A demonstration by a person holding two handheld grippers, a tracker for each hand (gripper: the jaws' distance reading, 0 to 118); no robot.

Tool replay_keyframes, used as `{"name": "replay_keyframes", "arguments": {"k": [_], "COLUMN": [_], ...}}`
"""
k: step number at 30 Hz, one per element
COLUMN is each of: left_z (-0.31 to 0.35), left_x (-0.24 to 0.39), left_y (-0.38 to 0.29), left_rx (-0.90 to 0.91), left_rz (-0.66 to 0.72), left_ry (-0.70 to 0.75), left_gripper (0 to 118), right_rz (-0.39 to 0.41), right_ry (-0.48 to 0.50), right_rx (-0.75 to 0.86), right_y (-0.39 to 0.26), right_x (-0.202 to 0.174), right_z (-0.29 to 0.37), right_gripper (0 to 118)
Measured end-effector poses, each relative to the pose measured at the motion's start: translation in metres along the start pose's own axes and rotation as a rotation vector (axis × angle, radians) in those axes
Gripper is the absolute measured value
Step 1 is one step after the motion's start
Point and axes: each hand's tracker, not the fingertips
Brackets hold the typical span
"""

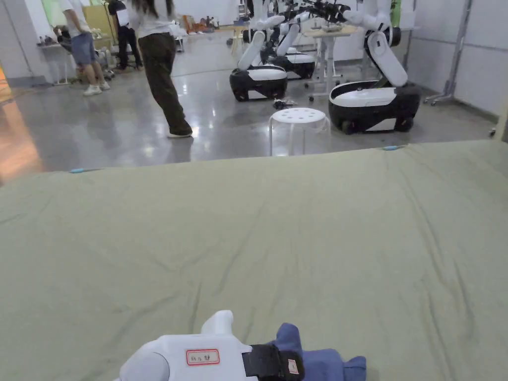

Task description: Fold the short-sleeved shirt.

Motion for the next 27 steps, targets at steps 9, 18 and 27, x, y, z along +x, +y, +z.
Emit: {"name": "replay_keyframes", "arguments": {"k": [9,18,27], "left_z": [0.040,-0.085,0.058], "left_x": [-0.001,0.006,0.021], "left_y": [0.016,-0.022,-0.009], "left_rx": [0.139,-0.179,0.146], "left_rz": [-0.023,-0.272,-0.299], "left_ry": [-0.131,0.097,-0.098], "left_gripper": [51,4,61], "right_rz": [-0.040,0.023,0.191], "right_ry": [-0.042,-0.013,0.065], "right_rx": [-0.038,-0.086,-0.391], "right_y": [-0.004,-0.004,0.054], "right_x": [0.027,-0.012,-0.063], "right_z": [-0.025,-0.035,-0.139], "right_gripper": [0,0,0]}}
